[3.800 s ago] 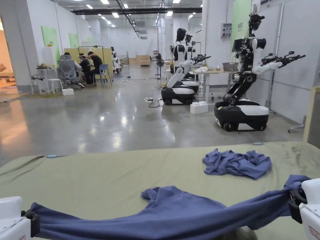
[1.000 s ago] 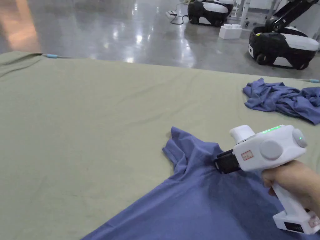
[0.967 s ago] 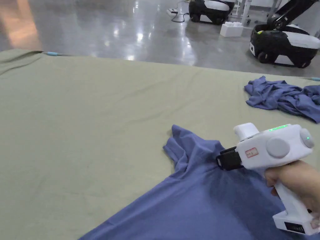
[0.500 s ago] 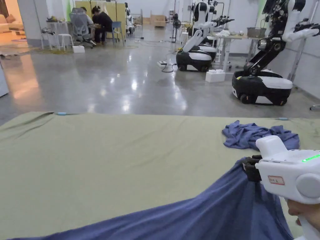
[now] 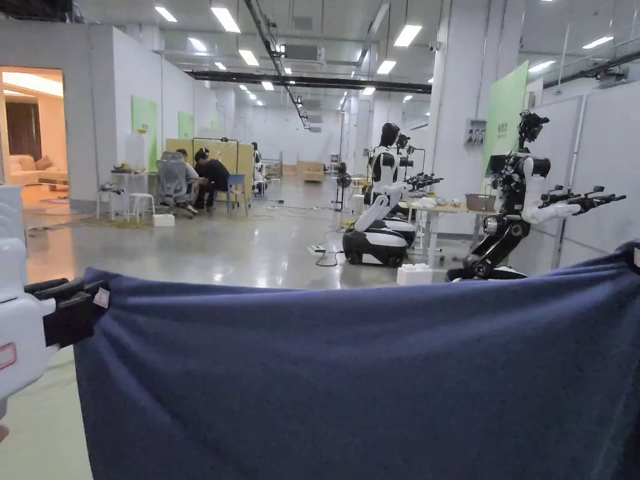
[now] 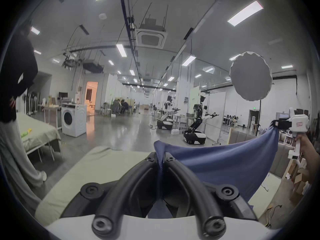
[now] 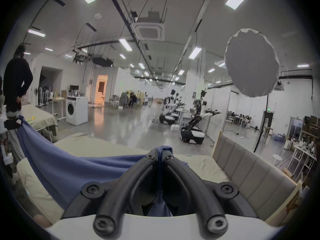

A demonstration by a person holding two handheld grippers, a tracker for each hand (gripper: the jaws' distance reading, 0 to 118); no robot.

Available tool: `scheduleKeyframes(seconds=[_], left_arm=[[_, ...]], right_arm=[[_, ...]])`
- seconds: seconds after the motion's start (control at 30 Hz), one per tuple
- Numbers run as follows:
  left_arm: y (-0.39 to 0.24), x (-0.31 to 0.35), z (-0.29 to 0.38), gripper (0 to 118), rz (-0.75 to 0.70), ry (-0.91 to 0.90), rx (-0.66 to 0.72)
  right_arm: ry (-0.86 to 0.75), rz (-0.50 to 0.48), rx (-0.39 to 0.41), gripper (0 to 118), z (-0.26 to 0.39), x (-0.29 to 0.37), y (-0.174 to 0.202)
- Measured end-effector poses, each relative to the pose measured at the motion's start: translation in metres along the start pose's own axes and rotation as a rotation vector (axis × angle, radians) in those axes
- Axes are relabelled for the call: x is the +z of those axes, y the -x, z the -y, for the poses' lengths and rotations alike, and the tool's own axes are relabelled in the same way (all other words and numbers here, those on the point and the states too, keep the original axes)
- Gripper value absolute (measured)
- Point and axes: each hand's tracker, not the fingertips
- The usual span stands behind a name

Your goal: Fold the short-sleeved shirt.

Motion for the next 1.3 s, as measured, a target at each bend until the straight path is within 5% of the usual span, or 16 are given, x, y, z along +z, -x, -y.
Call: scheduleKeyframes(seconds=[0.3,0.57,1.07,1.3], left_arm=[[0.004,-0.032,-0.072,4,-0.011,-0.045,0.036],[0.021,-0.119,-0.093,4,-0.088,-0.052,-0.025],[0.033,-0.305,-0.078,4,-0.308,-0.158,-0.121],[0.031,-0.375,-0.039,4,-0.323,-0.137,-0.173]], right_arm=[[-0.109,0.057,0.0,5,-0.047,-0.004,-0.002],[-0.112,0.074,0.02,5,-0.061,-0.109,0.018],[-0.291,0.092,-0.098,5,-0.055,-0.298,0.038],[-0.248,0.115,-0.038,5,-0.014,-0.385,0.035]])
